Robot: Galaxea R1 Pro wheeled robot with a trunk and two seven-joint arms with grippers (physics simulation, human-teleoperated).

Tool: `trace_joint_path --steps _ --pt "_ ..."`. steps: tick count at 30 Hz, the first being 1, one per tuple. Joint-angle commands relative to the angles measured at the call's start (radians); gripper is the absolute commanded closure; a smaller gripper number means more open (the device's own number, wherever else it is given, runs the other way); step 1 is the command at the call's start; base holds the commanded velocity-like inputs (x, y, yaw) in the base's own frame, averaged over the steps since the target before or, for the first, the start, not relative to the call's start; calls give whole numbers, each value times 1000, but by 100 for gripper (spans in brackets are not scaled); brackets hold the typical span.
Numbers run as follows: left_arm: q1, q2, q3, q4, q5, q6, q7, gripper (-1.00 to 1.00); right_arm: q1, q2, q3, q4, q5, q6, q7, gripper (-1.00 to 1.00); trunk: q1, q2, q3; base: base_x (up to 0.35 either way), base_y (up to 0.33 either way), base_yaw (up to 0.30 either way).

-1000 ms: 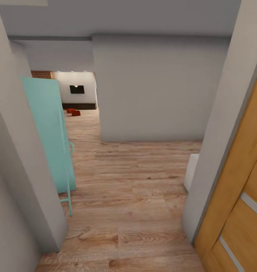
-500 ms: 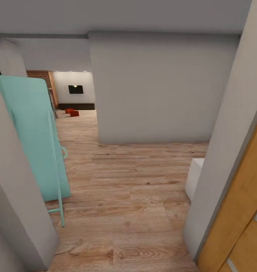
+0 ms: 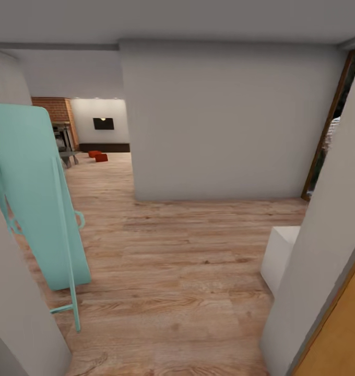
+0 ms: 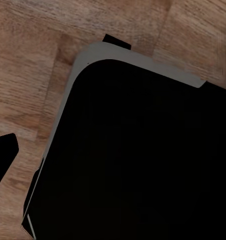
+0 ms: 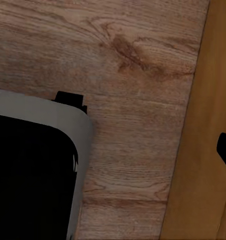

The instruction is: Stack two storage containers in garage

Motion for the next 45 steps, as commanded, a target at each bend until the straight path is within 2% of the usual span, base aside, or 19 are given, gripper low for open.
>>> trace_joint_path --steps 1,14,45 --pt "0 0 0 -1 3 -1 1 -100 -1 0 4 3 7 -5 -4 -100 1 0 -1 324 0 10" --pt "0 -2 0 -1 3 -1 1 -100 -1 -4 3 3 7 -10 -3 -100 1 0 -1 324 0 174" --pt "0 -2 0 -1 3 -1 1 -100 -1 -9 5 3 7 -11 -2 -100 1 0 -1 324 0 5"
